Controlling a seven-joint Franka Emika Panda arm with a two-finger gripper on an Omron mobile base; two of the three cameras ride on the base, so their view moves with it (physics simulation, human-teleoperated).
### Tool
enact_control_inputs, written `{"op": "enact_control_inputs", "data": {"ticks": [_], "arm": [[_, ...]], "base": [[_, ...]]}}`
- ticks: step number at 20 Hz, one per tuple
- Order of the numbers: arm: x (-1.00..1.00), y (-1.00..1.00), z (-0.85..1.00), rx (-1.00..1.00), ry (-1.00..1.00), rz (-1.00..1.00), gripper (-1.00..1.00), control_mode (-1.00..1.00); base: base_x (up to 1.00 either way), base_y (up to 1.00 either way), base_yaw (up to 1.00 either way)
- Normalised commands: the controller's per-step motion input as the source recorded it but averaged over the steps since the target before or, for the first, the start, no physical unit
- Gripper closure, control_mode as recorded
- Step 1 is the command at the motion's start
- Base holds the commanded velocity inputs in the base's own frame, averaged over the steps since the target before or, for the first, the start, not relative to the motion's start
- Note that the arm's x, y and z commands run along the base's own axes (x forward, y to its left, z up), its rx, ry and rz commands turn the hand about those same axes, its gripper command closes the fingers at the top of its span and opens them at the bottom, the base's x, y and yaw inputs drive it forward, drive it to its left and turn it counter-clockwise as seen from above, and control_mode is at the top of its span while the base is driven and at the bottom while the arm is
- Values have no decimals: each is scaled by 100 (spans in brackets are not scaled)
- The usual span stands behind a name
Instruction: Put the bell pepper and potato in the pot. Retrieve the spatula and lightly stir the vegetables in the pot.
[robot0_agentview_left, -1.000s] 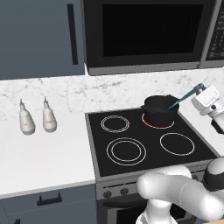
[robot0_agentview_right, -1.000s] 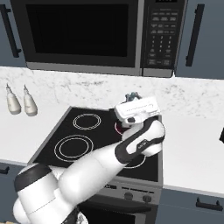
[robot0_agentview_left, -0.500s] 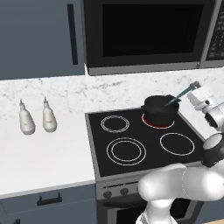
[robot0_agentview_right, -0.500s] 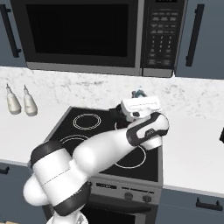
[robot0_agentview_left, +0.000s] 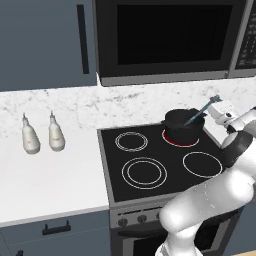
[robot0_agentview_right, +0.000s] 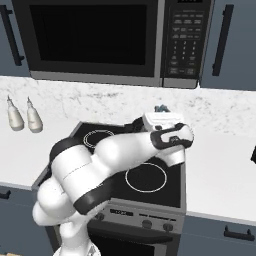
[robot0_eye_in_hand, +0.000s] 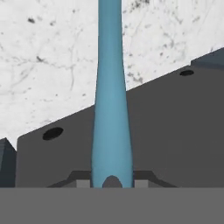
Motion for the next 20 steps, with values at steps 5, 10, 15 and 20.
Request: {"op": "enact_control_inputs", "data": {"ticks": [5, 10, 15, 20], "arm": [[67, 0, -24, 1, 9, 0, 100, -100], [62, -11, -30, 0, 5, 0, 100, -100], [39, -15, -48, 0, 5, 0, 100, -100], [20, -27, -63, 0, 10, 0, 100, -100]], "base": [[0, 0, 0], [0, 0, 0], [0, 0, 0], [0, 0, 0]]}}
